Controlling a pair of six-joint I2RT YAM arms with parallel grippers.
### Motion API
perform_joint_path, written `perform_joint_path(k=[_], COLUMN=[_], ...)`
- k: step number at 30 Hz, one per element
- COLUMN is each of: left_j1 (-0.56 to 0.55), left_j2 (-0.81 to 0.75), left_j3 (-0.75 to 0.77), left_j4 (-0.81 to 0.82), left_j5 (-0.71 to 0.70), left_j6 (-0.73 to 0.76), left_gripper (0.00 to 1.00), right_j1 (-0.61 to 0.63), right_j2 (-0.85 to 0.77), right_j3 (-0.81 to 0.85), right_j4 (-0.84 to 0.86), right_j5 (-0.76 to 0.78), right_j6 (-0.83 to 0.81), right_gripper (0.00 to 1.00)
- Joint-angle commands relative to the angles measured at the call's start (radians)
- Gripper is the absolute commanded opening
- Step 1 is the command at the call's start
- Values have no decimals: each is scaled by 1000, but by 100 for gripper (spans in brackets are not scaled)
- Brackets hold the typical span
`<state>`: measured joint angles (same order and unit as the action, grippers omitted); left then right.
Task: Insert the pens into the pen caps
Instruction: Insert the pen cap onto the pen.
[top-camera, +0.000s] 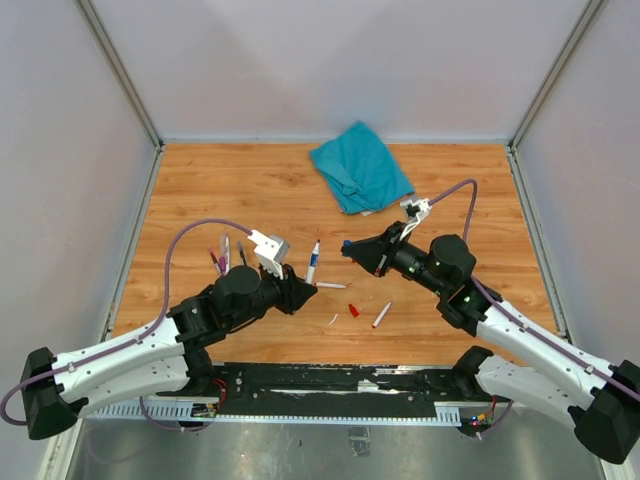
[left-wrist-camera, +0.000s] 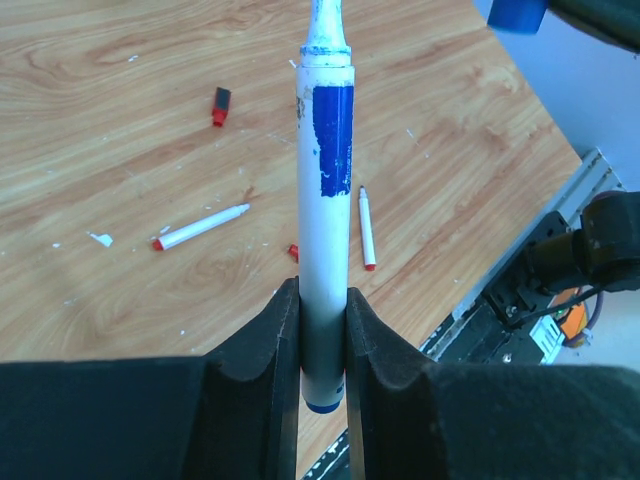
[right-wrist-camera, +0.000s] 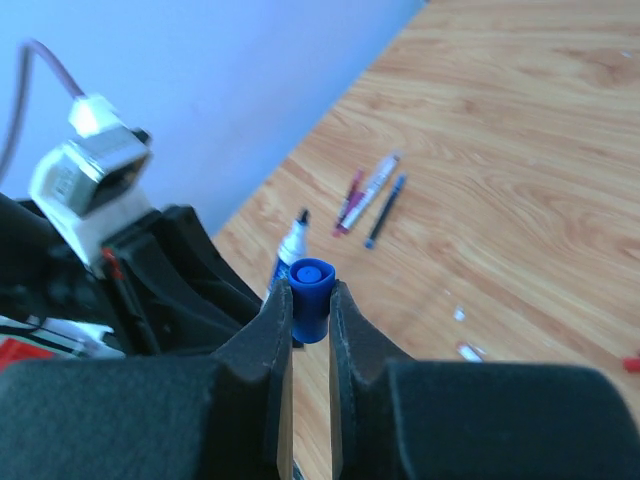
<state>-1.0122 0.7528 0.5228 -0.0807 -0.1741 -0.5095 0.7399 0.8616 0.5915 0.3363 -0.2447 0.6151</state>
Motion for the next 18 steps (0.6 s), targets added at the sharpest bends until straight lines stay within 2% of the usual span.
perform_joint_path(k=[1, 7, 18], left_j1=[-23, -31, -33], left_j2=[-13, -19, -50], left_j3=[-27, -48, -55], left_j4=[121, 189, 202], left_j5=[8, 70, 83], left_j6=[2, 27, 40], left_gripper=[1, 0, 0], right_j1=[-9, -7, 41], right_j2=[41, 141, 229], right_j3=[-18, -8, 21], right_j4=[306, 496, 544], right_j5=[-65, -79, -27], right_j6=[133, 210, 202], right_gripper=[1, 1, 1])
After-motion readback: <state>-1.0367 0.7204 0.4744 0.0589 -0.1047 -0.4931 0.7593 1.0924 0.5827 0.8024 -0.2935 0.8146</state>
